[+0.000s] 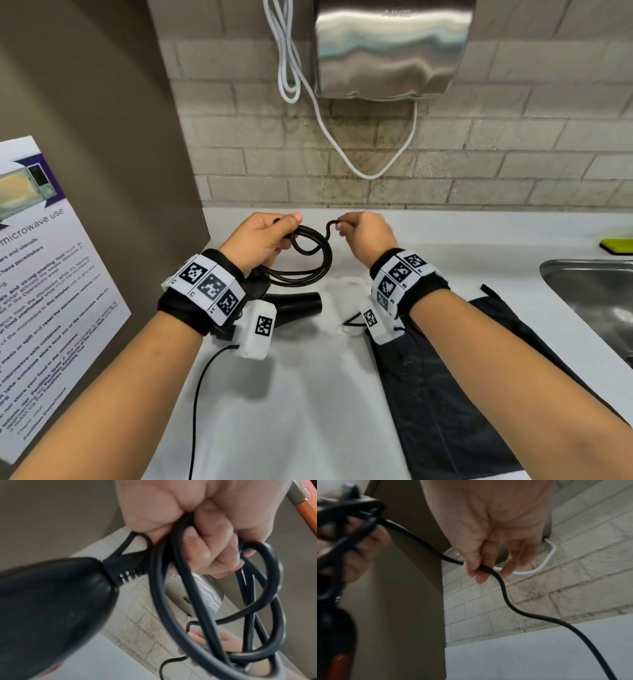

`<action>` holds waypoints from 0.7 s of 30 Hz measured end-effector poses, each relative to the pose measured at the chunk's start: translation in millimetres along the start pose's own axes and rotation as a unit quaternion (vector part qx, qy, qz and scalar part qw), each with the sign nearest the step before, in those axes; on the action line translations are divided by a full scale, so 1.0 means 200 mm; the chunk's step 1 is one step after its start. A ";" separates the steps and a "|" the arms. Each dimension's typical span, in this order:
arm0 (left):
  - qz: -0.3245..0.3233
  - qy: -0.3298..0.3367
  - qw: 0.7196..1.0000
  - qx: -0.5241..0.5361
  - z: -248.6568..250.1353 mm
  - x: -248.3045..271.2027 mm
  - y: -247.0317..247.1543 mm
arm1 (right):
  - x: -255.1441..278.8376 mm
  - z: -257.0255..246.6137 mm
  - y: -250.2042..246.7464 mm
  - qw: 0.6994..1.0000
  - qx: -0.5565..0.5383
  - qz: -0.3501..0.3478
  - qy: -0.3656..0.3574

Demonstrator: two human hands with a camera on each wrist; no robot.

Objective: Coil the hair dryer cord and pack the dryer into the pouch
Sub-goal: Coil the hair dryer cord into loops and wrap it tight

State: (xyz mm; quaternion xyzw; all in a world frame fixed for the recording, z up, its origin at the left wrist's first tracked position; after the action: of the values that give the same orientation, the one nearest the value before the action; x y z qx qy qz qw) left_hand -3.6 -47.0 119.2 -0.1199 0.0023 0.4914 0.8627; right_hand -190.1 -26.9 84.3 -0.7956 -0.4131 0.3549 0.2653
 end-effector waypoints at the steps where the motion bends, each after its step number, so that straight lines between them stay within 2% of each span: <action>1: -0.008 0.002 1.000 -0.003 0.00 0.01 0.00 | -0.01 -0.01 -0.02 0.998 0.055 0.021 0.004; 3: -0.006 0.015 1.000 -0.012 0.00 0.01 0.00 | -0.03 -0.04 -0.06 0.990 0.127 0.064 -0.006; 5: 0.006 0.025 1.000 -0.009 0.00 0.01 -0.01 | -0.03 -0.05 -0.08 0.988 0.130 0.076 -0.025; 8: 0.012 0.039 0.999 -0.007 0.00 0.01 -0.02 | -0.02 -0.03 -0.08 0.994 0.070 0.001 -0.085; 12: 0.016 0.047 0.999 0.002 -0.01 -0.01 -0.02 | 0.02 -0.01 -0.10 0.969 0.116 -0.116 -0.185; 16: 0.011 0.047 0.999 0.011 -0.01 -0.01 -0.01 | 0.07 -0.01 -0.12 0.934 0.164 -0.135 -0.287; 18: 0.006 0.046 0.999 0.011 -0.01 -0.01 -0.01 | 0.07 -0.01 -0.12 0.929 0.173 -0.136 -0.298; 21: -0.022 0.038 0.999 0.004 0.00 0.00 -0.01 | 0.05 -0.04 -0.12 0.955 0.107 -0.099 -0.259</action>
State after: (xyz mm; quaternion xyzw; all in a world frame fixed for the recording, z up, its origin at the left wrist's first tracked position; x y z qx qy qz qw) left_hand -2.4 -48.6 120.0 -0.1348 0.0348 0.4669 0.8733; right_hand -191.8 -7.3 102.7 -0.5989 -0.5036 0.5627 0.2667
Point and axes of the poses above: each hand's wrist, its own x-axis away from the middle knuckle, its own y-axis out of the palm, z = x × y, the point moved 1 cm from there along -x, towards the middle knuckle, and after that the axes turned 3 degrees about z, right-handed, at the moved point
